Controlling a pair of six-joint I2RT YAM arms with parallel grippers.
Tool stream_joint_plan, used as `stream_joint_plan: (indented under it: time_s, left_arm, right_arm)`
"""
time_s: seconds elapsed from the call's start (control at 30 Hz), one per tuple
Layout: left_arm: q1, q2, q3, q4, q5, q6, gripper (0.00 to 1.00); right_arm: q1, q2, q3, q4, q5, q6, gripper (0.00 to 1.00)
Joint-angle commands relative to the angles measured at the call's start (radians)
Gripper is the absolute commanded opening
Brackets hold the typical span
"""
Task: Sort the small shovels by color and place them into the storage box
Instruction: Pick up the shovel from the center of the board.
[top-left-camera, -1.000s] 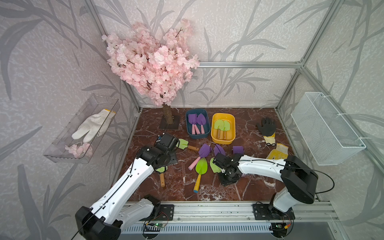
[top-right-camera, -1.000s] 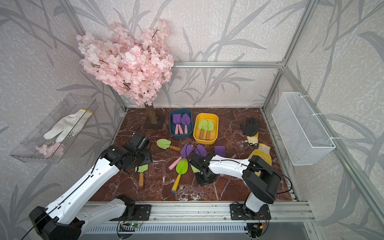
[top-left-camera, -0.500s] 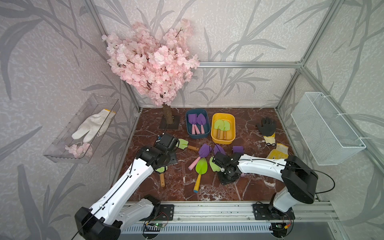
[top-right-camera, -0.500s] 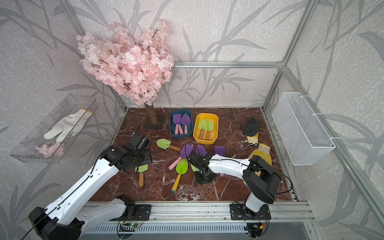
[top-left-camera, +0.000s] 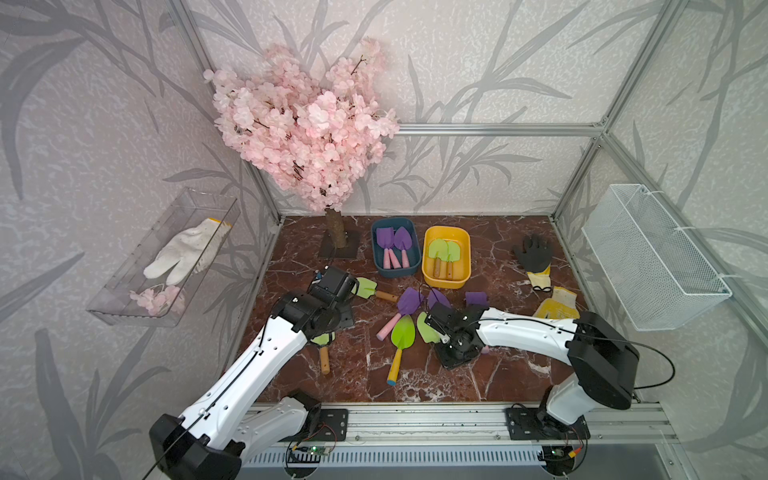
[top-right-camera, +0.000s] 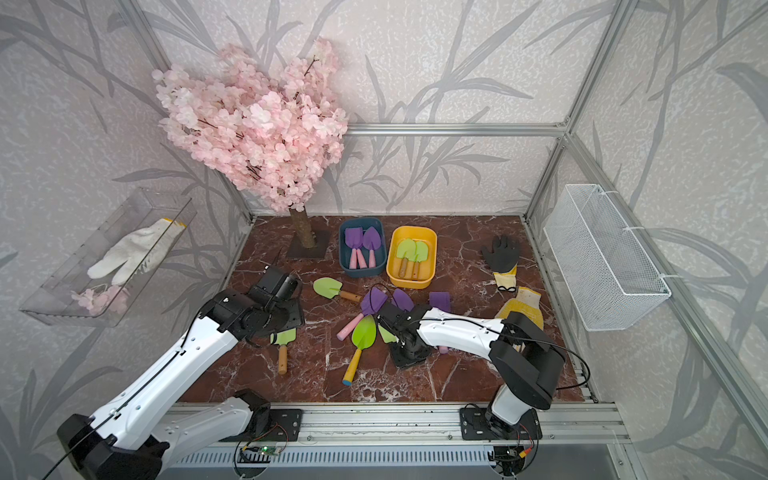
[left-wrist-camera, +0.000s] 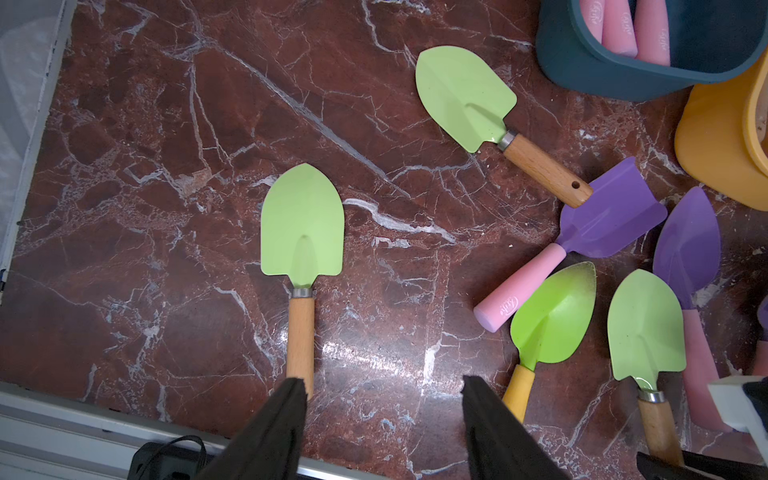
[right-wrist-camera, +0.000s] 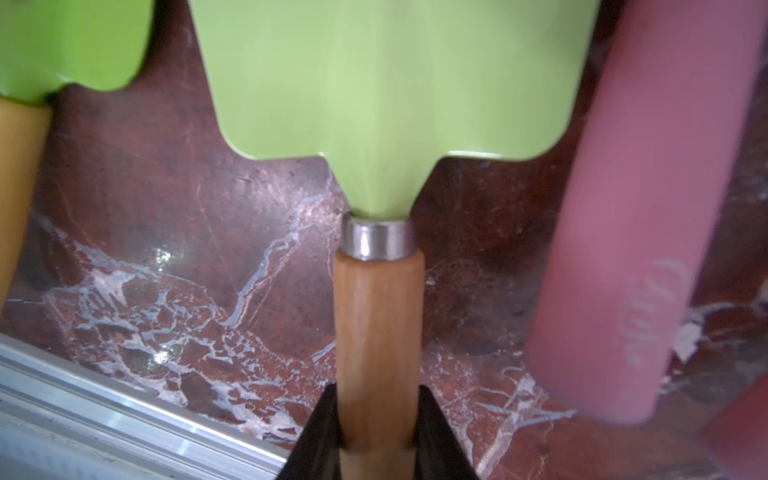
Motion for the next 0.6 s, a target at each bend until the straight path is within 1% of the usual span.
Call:
stream_joint_plan:
  time_s: [0.0, 0.17, 0.3, 0.43, 0.47, 0.57]
  left_arm:
    - [0.004, -0.019, -0.003, -0.011, -0.006, 0.009, 0.63]
    - [0.004, -0.013, 0.005, -0.011, -0.005, 0.011, 0.63]
    - [0.003, -0.006, 0.011, -0.006, -0.001, 0.008, 0.63]
    - [0.003, -0.003, 0.019, -0.008, -0.003, 0.008, 0.63]
    - [0.003, -0.006, 0.019, -0.01, -0.006, 0.008, 0.63]
    - [0.004, -0.006, 0.018, -0.011, -0.01, 0.006, 0.63]
  right_arm:
    - [0.011, -0.071, 0.037, -0.053, 0.002, -0.004, 0.24]
    - [0.009, -0.139, 0.11, -0.12, 0.011, 0.001, 0.23]
    - [-0.008, -0.16, 0.199, -0.168, 0.028, 0.01, 0.23]
    - [-0.073, -0.179, 0.3, -0.178, 0.03, 0.03, 0.23]
    - [-0.094, -0.182, 0.325, -0.172, 0.033, 0.062, 0.23]
    - [-0.169, -0.156, 0.415, -0.176, 0.025, 0.07, 0.23]
